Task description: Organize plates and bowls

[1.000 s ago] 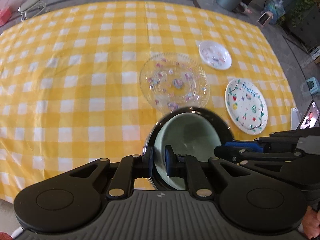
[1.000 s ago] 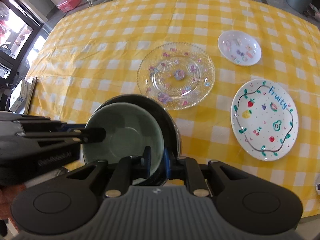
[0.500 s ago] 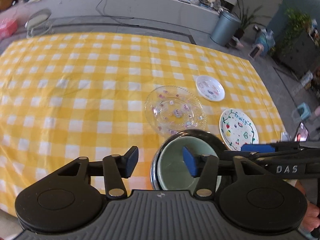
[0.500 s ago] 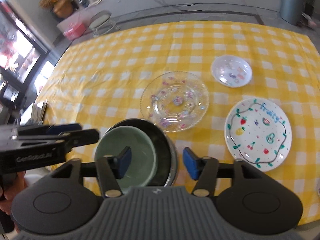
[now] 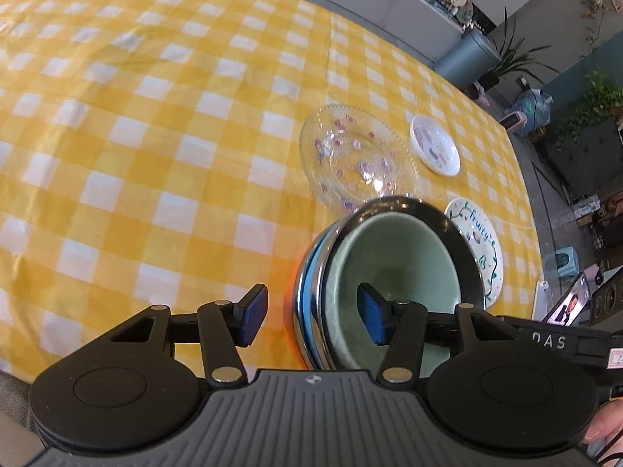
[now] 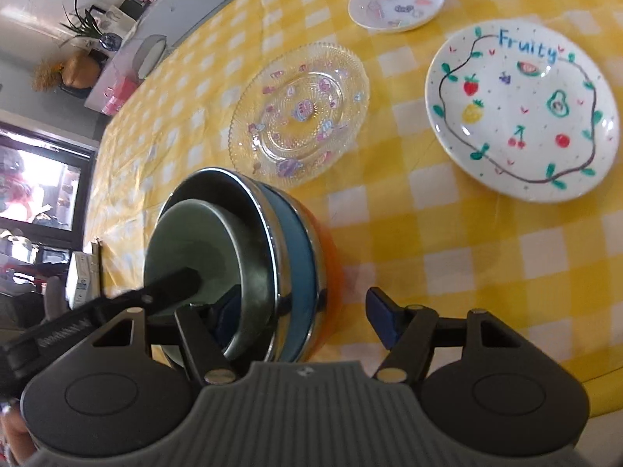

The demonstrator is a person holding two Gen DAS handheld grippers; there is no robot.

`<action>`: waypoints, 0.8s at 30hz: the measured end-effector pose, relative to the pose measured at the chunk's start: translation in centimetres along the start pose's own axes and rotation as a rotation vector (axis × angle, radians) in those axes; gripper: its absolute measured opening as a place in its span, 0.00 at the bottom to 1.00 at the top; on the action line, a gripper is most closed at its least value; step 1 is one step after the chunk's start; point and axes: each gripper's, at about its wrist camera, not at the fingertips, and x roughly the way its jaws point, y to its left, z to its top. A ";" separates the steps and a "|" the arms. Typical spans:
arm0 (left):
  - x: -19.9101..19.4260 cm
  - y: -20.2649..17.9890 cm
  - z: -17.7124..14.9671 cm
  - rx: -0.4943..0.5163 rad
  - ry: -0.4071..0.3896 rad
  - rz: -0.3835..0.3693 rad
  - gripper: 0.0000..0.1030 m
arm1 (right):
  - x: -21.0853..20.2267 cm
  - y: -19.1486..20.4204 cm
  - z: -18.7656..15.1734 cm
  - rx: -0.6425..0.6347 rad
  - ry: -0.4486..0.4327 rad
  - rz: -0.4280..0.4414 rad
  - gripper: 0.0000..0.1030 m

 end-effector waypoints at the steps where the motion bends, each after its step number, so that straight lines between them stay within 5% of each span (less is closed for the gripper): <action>1: 0.2 0.0 -0.1 0.000 0.005 -0.002 0.54 | 0.1 0.0 0.0 0.003 0.002 0.007 0.60; 5: 0.4 -0.3 -0.1 0.010 0.018 0.022 0.31 | 0.2 0.0 0.3 0.019 0.006 0.016 0.53; 24: -2.3 3.7 2.1 0.044 0.009 0.149 0.28 | 4.0 6.1 0.4 -0.057 0.069 -0.009 0.47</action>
